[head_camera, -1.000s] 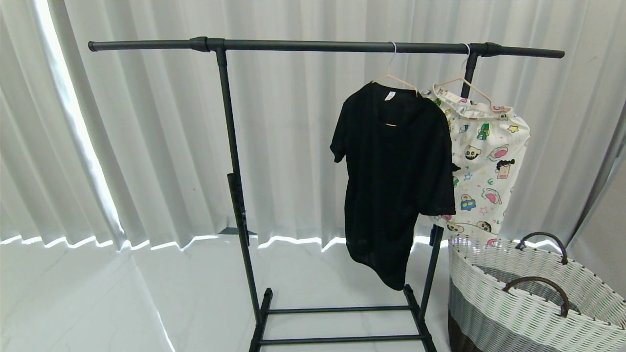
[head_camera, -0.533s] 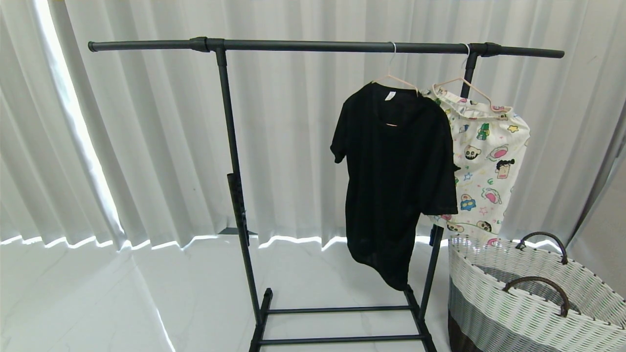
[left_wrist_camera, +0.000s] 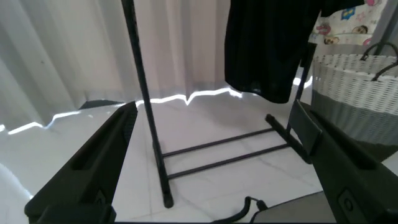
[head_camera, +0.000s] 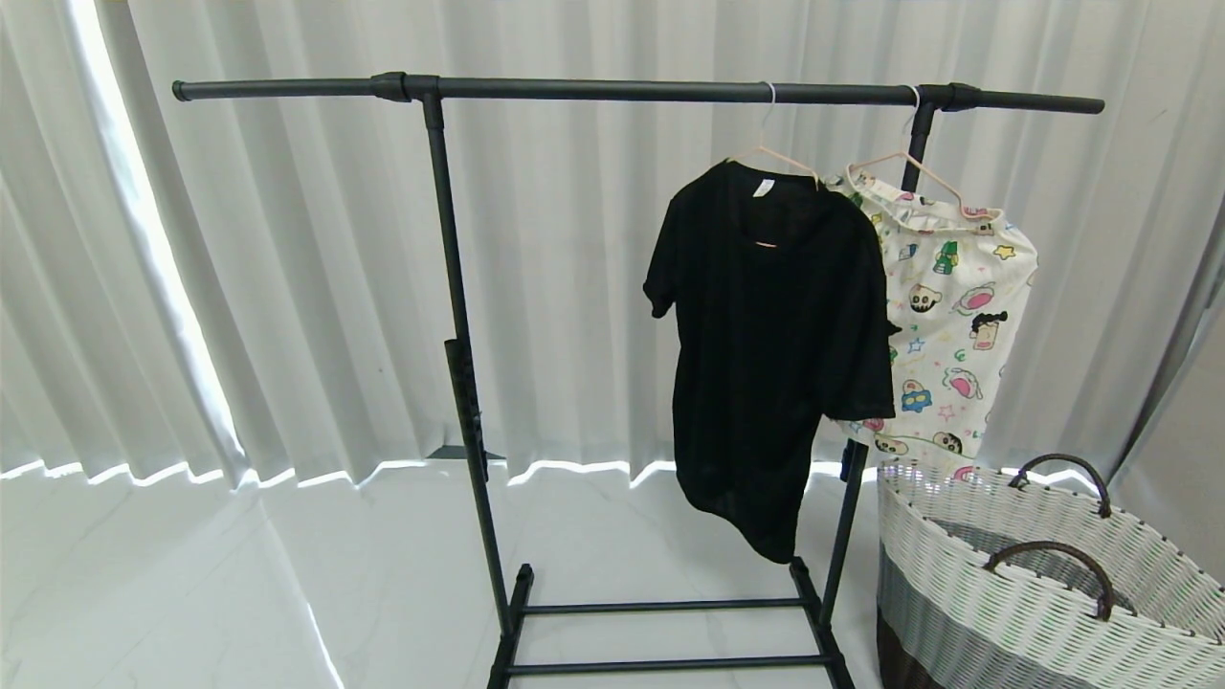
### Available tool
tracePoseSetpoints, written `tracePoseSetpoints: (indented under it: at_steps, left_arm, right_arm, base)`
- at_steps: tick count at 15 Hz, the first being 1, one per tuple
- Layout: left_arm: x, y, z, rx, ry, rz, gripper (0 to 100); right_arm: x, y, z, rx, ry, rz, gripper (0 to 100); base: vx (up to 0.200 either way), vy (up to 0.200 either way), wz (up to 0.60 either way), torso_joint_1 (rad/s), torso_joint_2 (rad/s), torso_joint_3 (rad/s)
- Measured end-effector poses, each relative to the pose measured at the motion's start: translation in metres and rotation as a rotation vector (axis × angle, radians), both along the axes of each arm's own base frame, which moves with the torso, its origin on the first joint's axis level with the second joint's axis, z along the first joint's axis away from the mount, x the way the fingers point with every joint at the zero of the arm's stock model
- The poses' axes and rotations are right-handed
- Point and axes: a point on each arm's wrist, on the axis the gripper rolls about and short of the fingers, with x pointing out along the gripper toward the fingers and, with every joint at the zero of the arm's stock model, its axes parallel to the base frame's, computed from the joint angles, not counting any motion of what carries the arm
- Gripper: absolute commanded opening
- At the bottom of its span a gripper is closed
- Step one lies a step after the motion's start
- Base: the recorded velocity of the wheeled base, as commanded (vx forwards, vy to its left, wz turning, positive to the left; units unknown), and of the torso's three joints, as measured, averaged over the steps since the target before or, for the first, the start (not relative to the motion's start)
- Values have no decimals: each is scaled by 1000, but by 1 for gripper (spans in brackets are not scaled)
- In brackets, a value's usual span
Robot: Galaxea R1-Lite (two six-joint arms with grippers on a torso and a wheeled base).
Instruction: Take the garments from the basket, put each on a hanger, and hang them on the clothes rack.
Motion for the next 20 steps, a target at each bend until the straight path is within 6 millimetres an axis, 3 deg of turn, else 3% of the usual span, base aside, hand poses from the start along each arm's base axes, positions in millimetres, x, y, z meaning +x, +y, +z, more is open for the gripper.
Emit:
tracePoseSetpoints:
  at_steps: [9, 15, 20]
  left_arm:
    - [-3, 1, -1, -19, -30, -8, 100]
    - [1, -4, 0, -7, 17, 250, 100]
    - [-5, -4, -1, -17, -63, 283, 100]
  right_arm:
    - [0, 0, 0, 6, 0, -1, 100]
    - [0, 0, 0, 6, 0, -1, 100]
    - [0, 0, 0, 6, 0, -1, 100]
  base:
    - [0, 0, 0, 0, 0, 0]
    - [0, 0, 0, 0, 0, 0]
    - [0, 0, 0, 0, 0, 0]
